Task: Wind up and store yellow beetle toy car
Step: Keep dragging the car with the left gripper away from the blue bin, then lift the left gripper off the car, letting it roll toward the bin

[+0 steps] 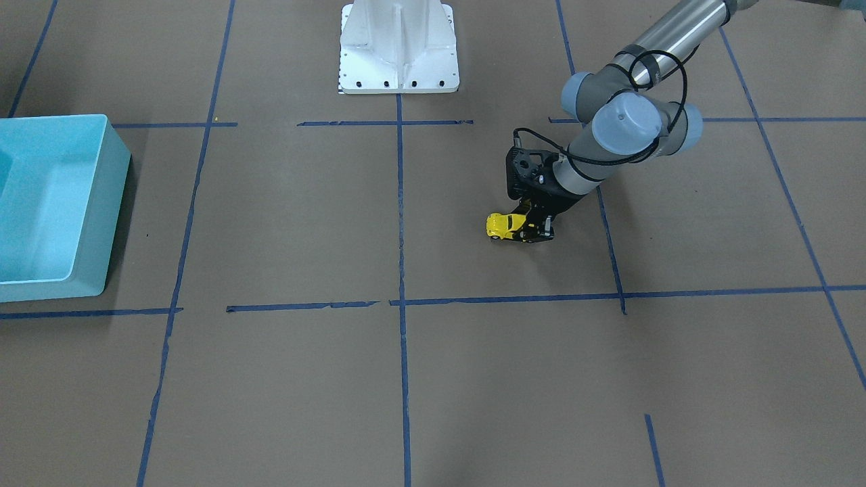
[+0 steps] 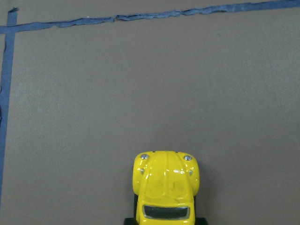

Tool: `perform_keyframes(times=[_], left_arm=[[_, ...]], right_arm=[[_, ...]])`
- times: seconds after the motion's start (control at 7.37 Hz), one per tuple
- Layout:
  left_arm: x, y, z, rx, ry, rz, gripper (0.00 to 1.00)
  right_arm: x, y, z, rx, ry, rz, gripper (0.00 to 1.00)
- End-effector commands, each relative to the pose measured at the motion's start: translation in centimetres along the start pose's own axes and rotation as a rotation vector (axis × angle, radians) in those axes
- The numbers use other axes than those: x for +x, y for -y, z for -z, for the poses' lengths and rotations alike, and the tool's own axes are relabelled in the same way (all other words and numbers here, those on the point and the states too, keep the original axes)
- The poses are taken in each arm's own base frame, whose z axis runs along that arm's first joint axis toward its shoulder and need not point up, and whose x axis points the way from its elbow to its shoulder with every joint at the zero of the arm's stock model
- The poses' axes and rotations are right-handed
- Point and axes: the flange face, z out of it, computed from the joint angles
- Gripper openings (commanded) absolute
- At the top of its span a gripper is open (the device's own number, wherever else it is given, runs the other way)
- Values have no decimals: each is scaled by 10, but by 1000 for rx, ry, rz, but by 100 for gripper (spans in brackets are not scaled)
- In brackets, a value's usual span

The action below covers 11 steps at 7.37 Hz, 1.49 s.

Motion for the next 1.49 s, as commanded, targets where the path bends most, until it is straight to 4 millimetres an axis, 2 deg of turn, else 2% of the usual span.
perform_keyframes(times=[0.0, 0.14, 0.27, 0.41, 0.54, 1.09, 1.36], left_arm=[[8, -37, 6, 21, -3, 0, 23], [15, -53, 6, 24, -2, -1, 25], [19, -70, 9, 26, 6, 0, 37], [18, -79, 18, 44, -5, 4, 99], [8, -87, 33, 60, -18, 25, 100], [7, -88, 36, 66, -25, 31, 100], [-4, -87, 50, 58, -26, 71, 100]], right_arm=[[0, 0, 0, 1, 0, 0, 100], [0, 0, 0, 1, 0, 0, 100], [0, 0, 0, 1, 0, 0, 100], [0, 0, 0, 1, 0, 0, 100], [0, 0, 0, 1, 0, 0, 100], [0, 0, 0, -1, 0, -1, 100], [0, 0, 0, -1, 0, -1, 100]])
